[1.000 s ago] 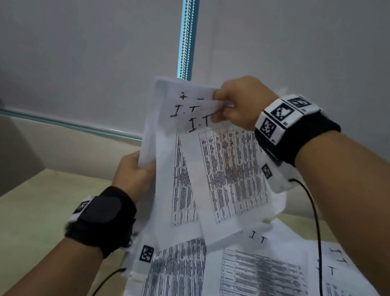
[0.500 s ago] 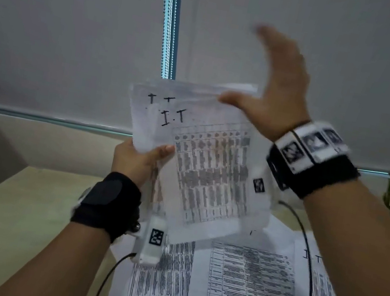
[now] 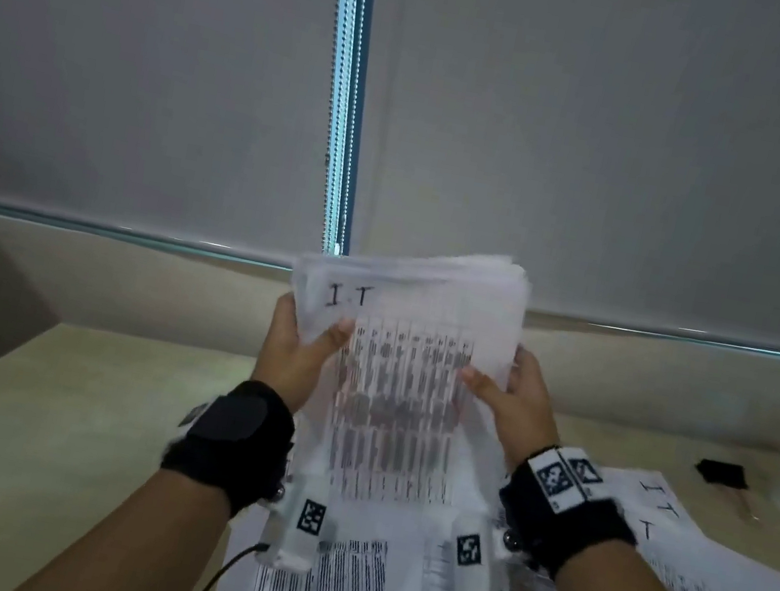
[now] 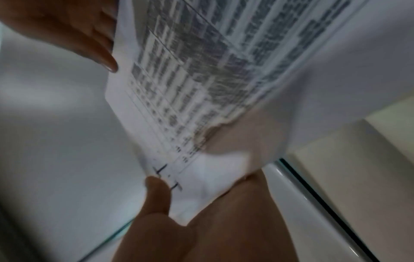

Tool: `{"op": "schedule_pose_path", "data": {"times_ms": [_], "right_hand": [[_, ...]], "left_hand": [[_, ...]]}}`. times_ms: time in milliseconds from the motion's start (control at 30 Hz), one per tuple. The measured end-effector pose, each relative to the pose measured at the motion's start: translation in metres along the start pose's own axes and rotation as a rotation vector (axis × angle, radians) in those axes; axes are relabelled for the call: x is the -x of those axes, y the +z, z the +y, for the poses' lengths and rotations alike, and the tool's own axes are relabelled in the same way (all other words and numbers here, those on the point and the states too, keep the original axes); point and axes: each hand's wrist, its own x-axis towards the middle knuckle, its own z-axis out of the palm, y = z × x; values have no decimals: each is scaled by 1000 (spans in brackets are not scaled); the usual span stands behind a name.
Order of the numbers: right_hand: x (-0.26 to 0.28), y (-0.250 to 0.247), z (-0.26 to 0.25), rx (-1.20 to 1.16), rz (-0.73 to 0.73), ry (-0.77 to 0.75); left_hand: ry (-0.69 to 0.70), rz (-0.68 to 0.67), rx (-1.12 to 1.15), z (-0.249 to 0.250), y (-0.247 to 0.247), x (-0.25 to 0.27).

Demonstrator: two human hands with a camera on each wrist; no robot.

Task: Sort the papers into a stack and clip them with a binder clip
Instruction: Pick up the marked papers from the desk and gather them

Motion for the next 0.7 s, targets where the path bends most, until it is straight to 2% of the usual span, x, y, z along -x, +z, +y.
{"op": "schedule_pose_path", "data": {"times_ms": [67, 200, 300, 400, 500, 567, 700], "right_hand": [[4, 11, 14, 104, 47, -5], [0, 23, -15, 144, 171, -169], [5, 21, -29, 37, 138, -261], [12, 23, -12, -24, 87, -176], [8, 32, -2, 62, 58, -72], [2, 34, -13, 78, 58, -77], [3, 32, -24, 14, 29, -85]], "left_hand": [[22, 39, -97, -9, 4, 7], [182, 210, -86, 19, 6, -2], [252, 197, -20, 35, -4, -5], [157, 149, -34, 25, -8, 1], [11, 146, -97, 11, -3, -4], [-5, 143, -148, 16, -1, -12], [-1, 140, -87, 16, -5, -13]]}}
